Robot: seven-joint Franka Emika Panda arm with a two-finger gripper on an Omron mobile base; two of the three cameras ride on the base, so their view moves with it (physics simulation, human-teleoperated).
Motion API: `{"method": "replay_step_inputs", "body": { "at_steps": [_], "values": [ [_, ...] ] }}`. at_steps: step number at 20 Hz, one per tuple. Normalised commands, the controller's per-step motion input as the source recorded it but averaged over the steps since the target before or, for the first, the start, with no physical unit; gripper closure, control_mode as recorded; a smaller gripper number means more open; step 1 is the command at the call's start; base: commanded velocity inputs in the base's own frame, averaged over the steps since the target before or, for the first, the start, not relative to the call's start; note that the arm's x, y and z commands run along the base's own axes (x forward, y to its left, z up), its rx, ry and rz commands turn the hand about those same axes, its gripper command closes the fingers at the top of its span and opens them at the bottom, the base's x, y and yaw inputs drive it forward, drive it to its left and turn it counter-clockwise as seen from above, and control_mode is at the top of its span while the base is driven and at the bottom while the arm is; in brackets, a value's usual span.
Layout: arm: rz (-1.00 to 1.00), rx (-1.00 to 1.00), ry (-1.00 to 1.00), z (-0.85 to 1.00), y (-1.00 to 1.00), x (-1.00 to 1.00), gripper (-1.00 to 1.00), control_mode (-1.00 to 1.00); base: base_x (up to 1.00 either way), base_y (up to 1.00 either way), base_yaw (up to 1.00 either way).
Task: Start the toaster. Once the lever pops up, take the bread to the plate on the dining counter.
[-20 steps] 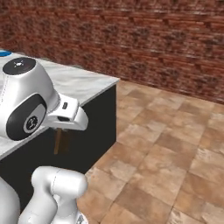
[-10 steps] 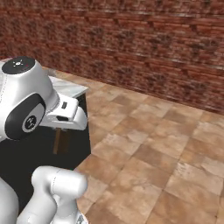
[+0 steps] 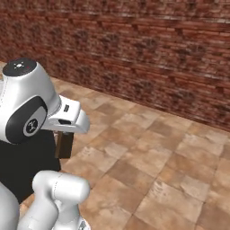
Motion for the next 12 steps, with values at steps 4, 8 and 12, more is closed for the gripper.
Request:
{"method": "replay_step_inputs", "body": {
  "at_steps": [4,8,12],
  "values": [
    [0.0,0.0,0.0,0.0,0.0,0.0,1.0,1.0,0.81,-0.99,0.07],
    [0.0,0.0,0.0,0.0,0.0,0.0,1.0,1.0,0.87,-0.95,0.09],
    [0.0,0.0,0.0,0.0,0.0,0.0,1.0,1.0,0.72,-0.98,0.14]
  ]
}}
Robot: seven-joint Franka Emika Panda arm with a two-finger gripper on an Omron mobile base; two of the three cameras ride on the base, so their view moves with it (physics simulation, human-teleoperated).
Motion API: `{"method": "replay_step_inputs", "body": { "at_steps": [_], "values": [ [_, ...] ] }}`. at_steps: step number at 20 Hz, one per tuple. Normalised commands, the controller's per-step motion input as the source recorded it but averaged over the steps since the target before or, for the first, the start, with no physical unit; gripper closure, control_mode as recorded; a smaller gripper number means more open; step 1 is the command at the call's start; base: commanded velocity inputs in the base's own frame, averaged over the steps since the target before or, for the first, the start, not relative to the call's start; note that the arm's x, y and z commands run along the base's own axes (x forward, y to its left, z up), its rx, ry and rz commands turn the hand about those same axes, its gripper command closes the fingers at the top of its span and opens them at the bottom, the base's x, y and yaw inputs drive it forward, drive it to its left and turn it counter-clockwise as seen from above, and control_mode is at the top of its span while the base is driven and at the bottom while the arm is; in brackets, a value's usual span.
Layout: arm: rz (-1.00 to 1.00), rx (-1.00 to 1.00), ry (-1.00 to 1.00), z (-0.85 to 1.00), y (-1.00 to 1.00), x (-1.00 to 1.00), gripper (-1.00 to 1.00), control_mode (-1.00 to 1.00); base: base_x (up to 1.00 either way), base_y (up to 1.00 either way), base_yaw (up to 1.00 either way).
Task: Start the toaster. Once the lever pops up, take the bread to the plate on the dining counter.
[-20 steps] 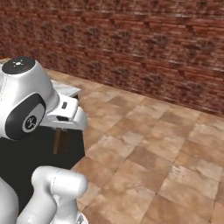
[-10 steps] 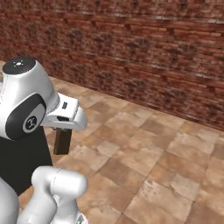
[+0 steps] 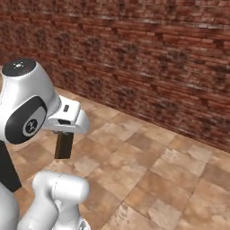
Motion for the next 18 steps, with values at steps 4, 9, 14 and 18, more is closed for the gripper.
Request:
{"method": "replay_step_inputs", "body": {
  "at_steps": [4,9,14,18],
  "values": [
    [0.0,0.0,0.0,0.0,0.0,0.0,1.0,1.0,0.83,-0.95,0.18],
    [0.0,0.0,0.0,0.0,0.0,0.0,1.0,1.0,0.96,-0.83,0.23],
    [0.0,0.0,0.0,0.0,0.0,0.0,1.0,1.0,0.98,-0.73,0.35],
    [0.0,0.0,0.0,0.0,0.0,0.0,1.0,1.0,0.92,-0.77,0.43]
  ]
}}
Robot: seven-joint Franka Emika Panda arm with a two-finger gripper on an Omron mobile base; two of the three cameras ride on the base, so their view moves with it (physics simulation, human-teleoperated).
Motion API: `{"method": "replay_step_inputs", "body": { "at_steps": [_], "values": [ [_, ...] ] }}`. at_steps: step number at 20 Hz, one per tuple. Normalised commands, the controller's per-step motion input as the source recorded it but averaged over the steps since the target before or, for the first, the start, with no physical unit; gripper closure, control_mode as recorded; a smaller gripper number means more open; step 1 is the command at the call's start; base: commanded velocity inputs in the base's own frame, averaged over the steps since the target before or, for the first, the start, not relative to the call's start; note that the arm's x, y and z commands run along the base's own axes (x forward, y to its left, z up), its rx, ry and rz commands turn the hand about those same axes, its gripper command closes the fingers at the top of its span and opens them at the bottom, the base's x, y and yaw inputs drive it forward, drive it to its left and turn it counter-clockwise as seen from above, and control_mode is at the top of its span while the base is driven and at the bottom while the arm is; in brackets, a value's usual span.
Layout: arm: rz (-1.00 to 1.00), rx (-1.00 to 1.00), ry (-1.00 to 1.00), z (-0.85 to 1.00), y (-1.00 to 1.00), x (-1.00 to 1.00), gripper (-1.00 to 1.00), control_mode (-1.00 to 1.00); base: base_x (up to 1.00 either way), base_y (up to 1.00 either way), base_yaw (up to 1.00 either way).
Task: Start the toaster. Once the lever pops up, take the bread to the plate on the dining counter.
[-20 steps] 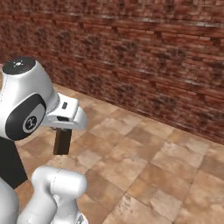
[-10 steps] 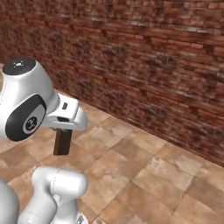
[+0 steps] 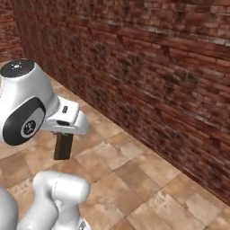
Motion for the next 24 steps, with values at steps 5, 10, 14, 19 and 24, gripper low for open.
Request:
{"method": "replay_step_inputs", "body": {
  "at_steps": [5,10,14,19,24],
  "values": [
    [0.0,0.0,0.0,0.0,0.0,0.0,1.0,1.0,0.72,-0.73,0.54],
    [0.0,0.0,0.0,0.0,0.0,0.0,1.0,1.0,0.67,-0.51,0.7],
    [0.0,0.0,0.0,0.0,0.0,0.0,1.0,1.0,0.72,-0.43,0.73],
    [0.0,0.0,0.0,0.0,0.0,0.0,1.0,1.0,0.82,-0.55,0.66],
    [0.0,0.0,0.0,0.0,0.0,0.0,1.0,1.0,0.94,-0.63,0.58]
  ]
}}
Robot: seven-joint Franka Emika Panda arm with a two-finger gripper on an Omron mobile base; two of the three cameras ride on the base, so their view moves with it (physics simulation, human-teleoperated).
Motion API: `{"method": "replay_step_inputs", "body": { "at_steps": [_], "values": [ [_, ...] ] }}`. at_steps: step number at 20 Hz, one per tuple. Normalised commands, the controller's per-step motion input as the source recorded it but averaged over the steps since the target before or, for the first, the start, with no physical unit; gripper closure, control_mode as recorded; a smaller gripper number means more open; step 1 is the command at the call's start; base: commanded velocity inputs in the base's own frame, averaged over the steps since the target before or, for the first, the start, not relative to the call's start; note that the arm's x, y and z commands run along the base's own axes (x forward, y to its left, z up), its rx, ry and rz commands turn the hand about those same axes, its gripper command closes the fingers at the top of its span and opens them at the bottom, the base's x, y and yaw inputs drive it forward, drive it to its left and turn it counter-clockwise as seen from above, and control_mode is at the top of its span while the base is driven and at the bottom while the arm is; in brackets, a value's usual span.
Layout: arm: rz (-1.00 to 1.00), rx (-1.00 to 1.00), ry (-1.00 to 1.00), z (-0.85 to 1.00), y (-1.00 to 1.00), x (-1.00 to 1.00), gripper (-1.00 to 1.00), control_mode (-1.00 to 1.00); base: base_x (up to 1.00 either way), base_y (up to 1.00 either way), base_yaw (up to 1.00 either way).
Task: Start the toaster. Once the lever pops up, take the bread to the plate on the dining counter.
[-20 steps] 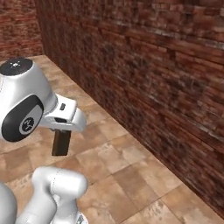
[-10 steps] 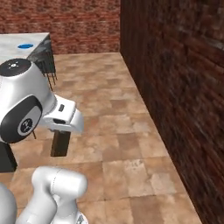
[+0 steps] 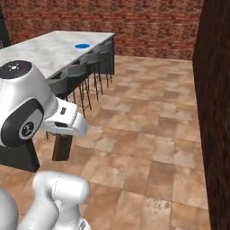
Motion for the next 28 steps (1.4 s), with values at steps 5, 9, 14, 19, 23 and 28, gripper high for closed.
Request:
{"method": "replay_step_inputs", "body": {
  "at_steps": [5,9,14,19,23,28],
  "values": [
    [0.0,0.0,0.0,0.0,0.0,0.0,1.0,1.0,0.88,-0.84,0.46],
    [0.0,0.0,0.0,0.0,0.0,0.0,1.0,1.0,0.8,-0.96,0.32],
    [0.0,0.0,0.0,0.0,0.0,0.0,1.0,1.0,0.72,-0.94,0.17],
    [0.0,0.0,0.0,0.0,0.0,0.0,1.0,1.0,1.0,-0.53,0.33],
    [0.0,0.0,0.0,0.0,0.0,0.0,1.0,1.0,1.0,-0.5,0.46],
    [0.0,0.0,0.0,0.0,0.0,0.0,1.0,1.0,0.99,-0.72,0.47]
  ]
}}
